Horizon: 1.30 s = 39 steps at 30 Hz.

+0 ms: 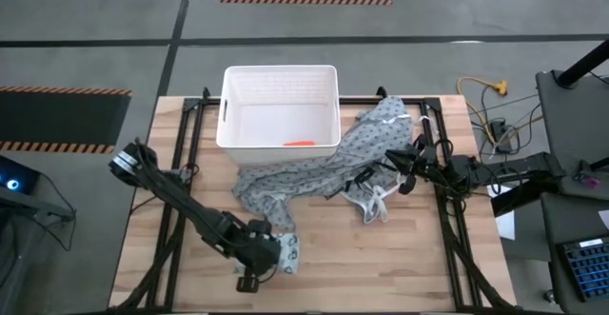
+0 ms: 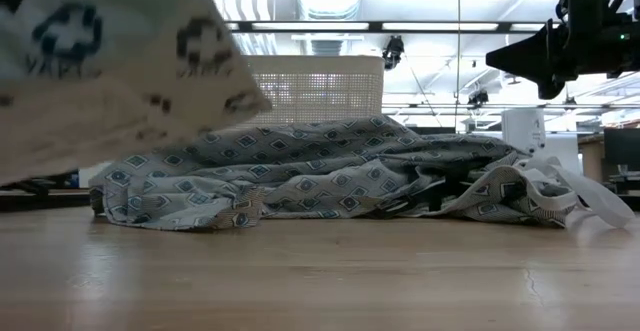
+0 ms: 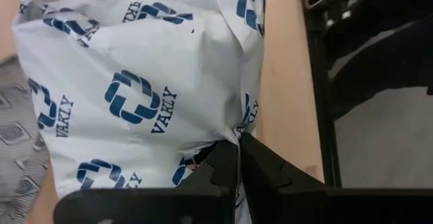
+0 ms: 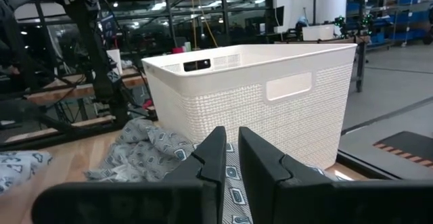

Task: Pick & place medical supplies in basket/bin
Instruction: Put the mailer bag into the white bin

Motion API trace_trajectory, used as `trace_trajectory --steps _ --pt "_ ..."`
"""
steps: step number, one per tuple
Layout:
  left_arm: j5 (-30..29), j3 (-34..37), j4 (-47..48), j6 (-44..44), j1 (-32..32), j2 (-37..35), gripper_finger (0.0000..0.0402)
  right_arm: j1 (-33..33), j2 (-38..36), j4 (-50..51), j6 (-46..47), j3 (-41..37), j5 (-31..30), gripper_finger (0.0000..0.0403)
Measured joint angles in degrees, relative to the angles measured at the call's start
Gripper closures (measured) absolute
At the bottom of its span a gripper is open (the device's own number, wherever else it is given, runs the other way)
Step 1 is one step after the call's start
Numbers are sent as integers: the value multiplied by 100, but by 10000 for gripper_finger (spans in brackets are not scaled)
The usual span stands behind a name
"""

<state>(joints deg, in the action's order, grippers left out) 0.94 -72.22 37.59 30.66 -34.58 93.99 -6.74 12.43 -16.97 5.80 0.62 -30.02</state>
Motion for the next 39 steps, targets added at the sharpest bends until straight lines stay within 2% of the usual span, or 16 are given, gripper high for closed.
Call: trace_trajectory --steps 11,21,25,30,34,39 --pt "-653 -819 653 -571 526 -709 401 0 2 4 18 0 0 369" --pt "-1384 -2323 1378 -1944 1507 -897 401 2 2 2 20 0 0 369" --pt "-1812 -3111 1838 -2513 1838 -904 401 0 2 2 14 0 2 369" --pt "-2665 -3796 2270 -3180 2414 -909 401 2 4 3 16 0 2 369" --pt "-3015 -3899 2337 -3516 3168 -909 401 2 4 3 16 0 2 369" --pt "-3145 -3456 2172 -3683 4220 -907 401 2 4 4 88 0 2 369"
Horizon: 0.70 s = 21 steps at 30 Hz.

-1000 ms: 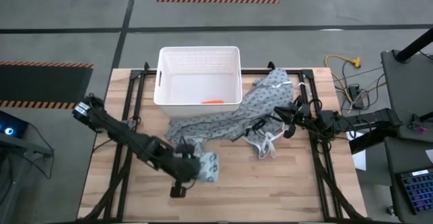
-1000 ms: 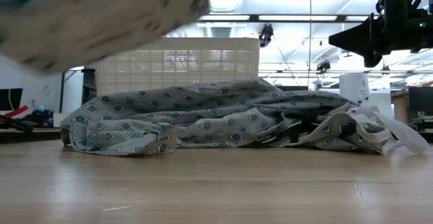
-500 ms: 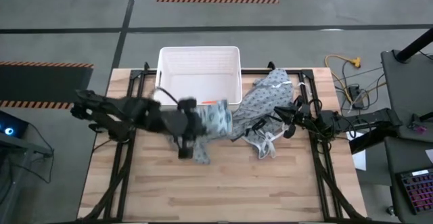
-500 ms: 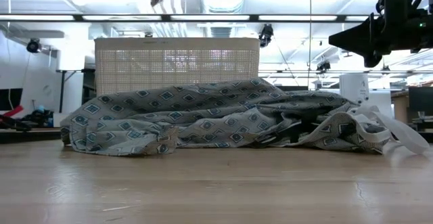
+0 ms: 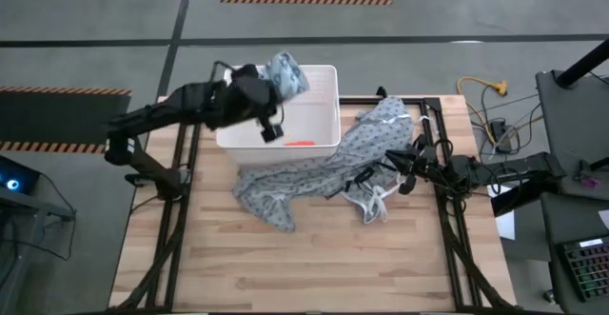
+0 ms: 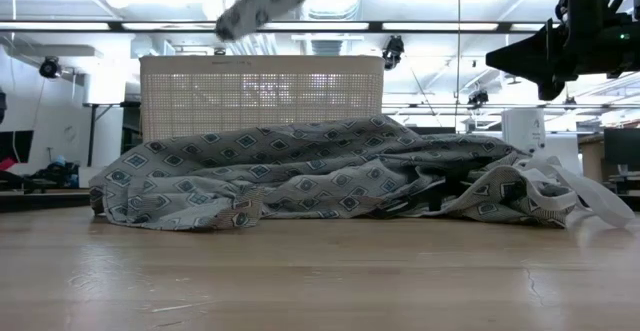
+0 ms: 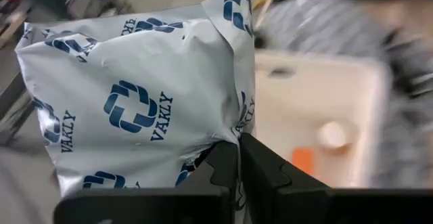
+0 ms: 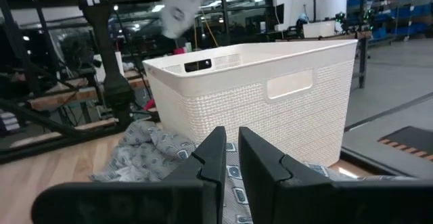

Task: Pick & place medical supplies in basket/bin
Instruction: Put the mailer bag into the white bin

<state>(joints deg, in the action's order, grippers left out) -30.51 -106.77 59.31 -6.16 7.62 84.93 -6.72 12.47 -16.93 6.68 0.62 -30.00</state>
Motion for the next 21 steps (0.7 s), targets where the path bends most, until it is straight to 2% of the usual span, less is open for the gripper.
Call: trace_trajectory --steps 5,10,15,21 --pt "391 704 -214 -466 1014 1 401 0 0 29 261 0 0 369" --pt "1206 1661 -1247 -1043 1774 2 401 -2 0 42 189 0 -2 369" --pt "1315 2526 -2437 -1644 2155 4 401 0 0 42 260 0 -2 369" --pt "1295 3227 -2791 -2347 2460 4 401 0 -4 41 362 0 -6 369"
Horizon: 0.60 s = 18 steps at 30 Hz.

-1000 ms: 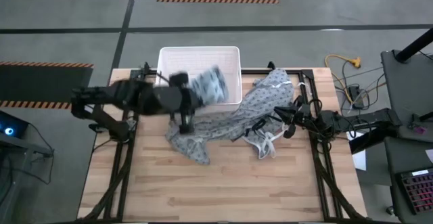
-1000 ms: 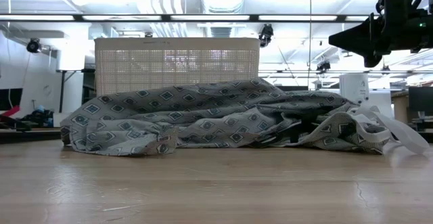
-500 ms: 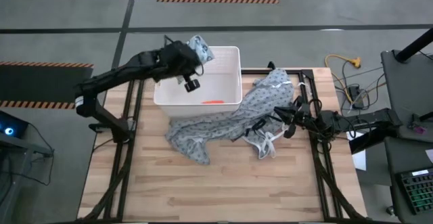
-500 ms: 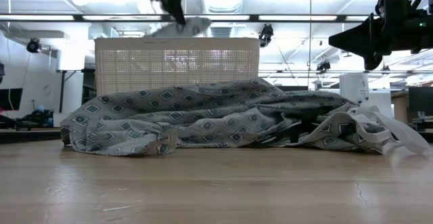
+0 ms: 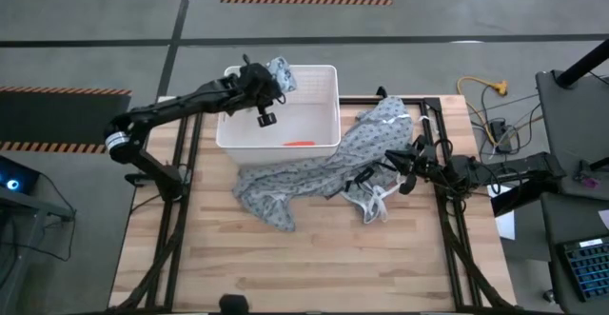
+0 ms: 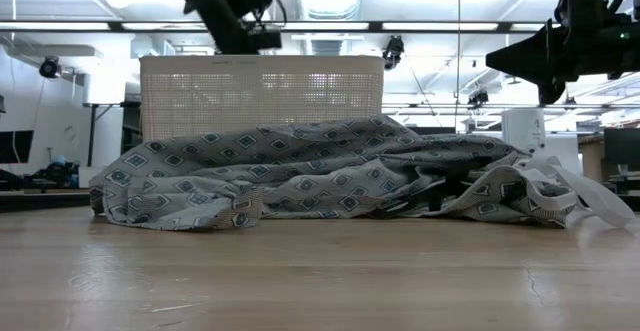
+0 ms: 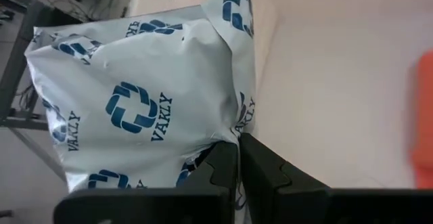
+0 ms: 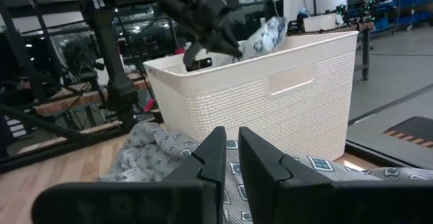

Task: Pick & place medical supplies in basket/bin
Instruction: Put the mailer bag into the white bin, then return to Home Position

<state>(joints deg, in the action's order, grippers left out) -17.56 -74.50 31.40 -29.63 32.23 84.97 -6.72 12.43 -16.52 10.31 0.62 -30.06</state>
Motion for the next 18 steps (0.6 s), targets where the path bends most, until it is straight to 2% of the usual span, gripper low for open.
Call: trace_trajectory --steps 5,8,14,18 --pt "256 336 -224 -229 132 2 397 0 -2 0 4 0 -11 369" --pt "445 366 -225 -349 120 0 377 -2 -2 -1 22 0 -12 369" --pt "514 148 -250 -587 129 0 287 0 -2 -6 22 0 -46 369" --pt "520 -66 -249 -454 120 1 231 -2 -2 -8 23 0 -303 369"
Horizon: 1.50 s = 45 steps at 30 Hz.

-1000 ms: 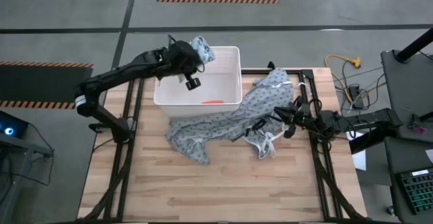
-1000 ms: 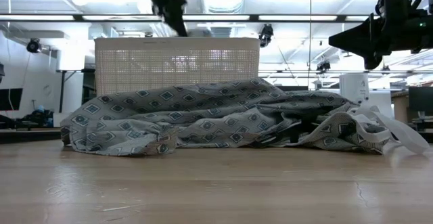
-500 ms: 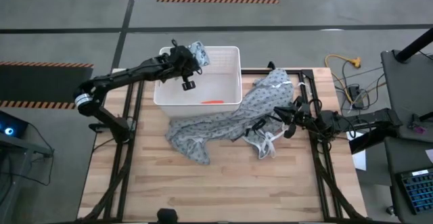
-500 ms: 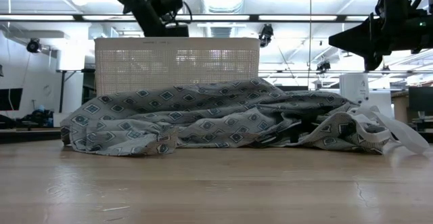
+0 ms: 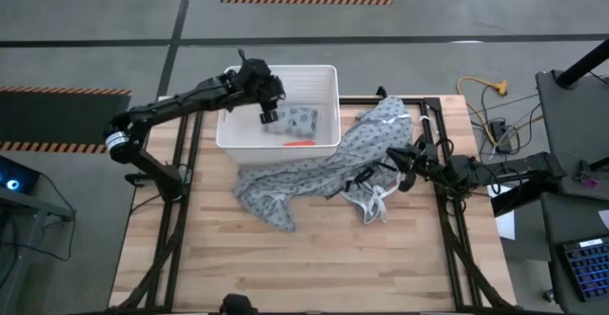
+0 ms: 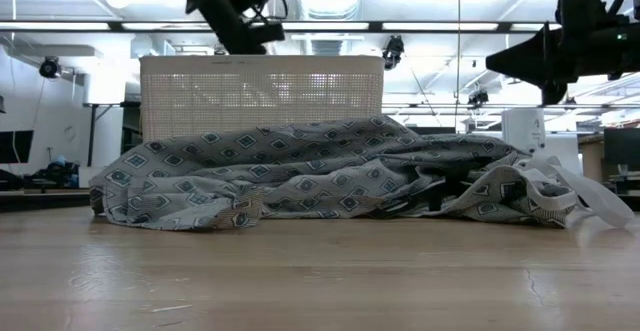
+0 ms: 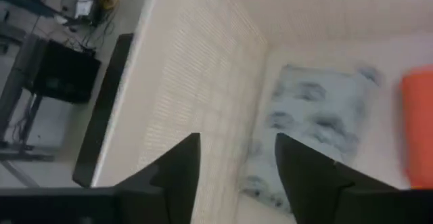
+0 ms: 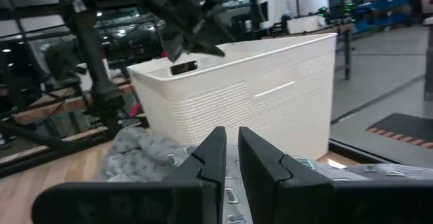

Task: Pick & place medical supplies in basket/bin
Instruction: Return to Home Position

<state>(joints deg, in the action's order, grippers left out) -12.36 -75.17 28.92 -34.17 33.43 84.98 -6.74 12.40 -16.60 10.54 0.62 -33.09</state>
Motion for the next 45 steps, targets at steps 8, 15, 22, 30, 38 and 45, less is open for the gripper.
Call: trace_trajectory --steps 8,15,22,30,38,45 --pt "2253 -556 -505 2115 1 -363 211 1 2 -28 -1 0 -163 369" --pt "3852 504 -2211 3049 -671 -1308 247 0 4 -31 -1 0 -161 369" --pt "2601 2507 -3776 3514 -2179 -2847 307 0 4 -32 -39 0 -160 369" --pt "1118 4716 -3806 3724 -3111 -5188 350 0 2 -48 -848 0 -137 369" --pt "1266 6568 -4392 3717 -3191 -6931 366 1 2 -36 -658 0 -80 369" --pt "1048 7455 -4431 3794 -3189 -7913 379 0 10 57 -366 1 1408 369"
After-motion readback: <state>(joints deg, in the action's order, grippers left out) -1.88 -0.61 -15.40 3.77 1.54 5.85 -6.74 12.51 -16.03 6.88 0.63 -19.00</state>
